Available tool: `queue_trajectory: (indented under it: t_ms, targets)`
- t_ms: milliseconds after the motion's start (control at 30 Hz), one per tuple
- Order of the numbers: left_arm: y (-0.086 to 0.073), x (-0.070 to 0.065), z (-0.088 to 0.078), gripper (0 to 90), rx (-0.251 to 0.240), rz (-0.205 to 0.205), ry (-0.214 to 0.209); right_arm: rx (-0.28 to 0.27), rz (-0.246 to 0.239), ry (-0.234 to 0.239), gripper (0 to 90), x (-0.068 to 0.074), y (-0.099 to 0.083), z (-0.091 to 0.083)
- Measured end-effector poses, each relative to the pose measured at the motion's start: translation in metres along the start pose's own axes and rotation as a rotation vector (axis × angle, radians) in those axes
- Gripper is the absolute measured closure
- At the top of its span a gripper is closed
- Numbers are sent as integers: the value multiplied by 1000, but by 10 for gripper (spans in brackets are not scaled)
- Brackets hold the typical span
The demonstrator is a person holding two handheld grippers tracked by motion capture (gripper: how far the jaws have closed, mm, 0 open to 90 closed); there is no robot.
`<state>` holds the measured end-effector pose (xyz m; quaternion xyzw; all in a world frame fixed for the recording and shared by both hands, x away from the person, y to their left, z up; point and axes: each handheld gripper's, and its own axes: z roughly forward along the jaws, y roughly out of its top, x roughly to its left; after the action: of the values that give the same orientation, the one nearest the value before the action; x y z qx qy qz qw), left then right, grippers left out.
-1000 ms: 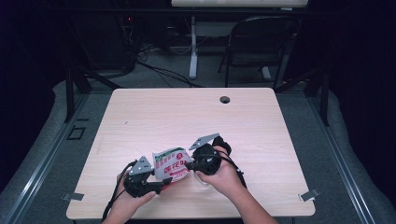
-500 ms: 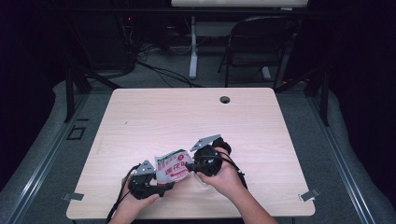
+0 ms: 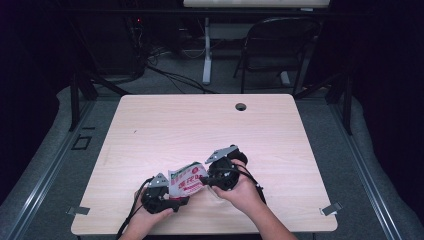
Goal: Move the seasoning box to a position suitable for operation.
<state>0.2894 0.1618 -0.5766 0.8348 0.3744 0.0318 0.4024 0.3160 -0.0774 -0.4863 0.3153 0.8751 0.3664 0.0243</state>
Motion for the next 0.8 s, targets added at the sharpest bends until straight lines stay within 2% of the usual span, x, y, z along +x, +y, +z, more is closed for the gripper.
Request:
queue_trajectory:
  t_ms: [33,133,367,533,733,800]
  targets:
    - [0,-1,2,354,1,5,13,1,1,-1,896,0,0,0]
    - [0,-1,4,354,8,12,5,0,-3,-1,896,0,-1,0]
    - [0,-2,11,354,2,50,36,7,-4,-7,897,2,-2,0]
    - [2,-4,14,351,-7,54,38,4,-4,-7,897,2,-2,0]
    - [1,-6,16,375,-13,88,52,17,-16,-12,898,3,-2,0]
    - [0,-7,16,397,-15,111,70,10,-9,-9,898,3,-3,1]
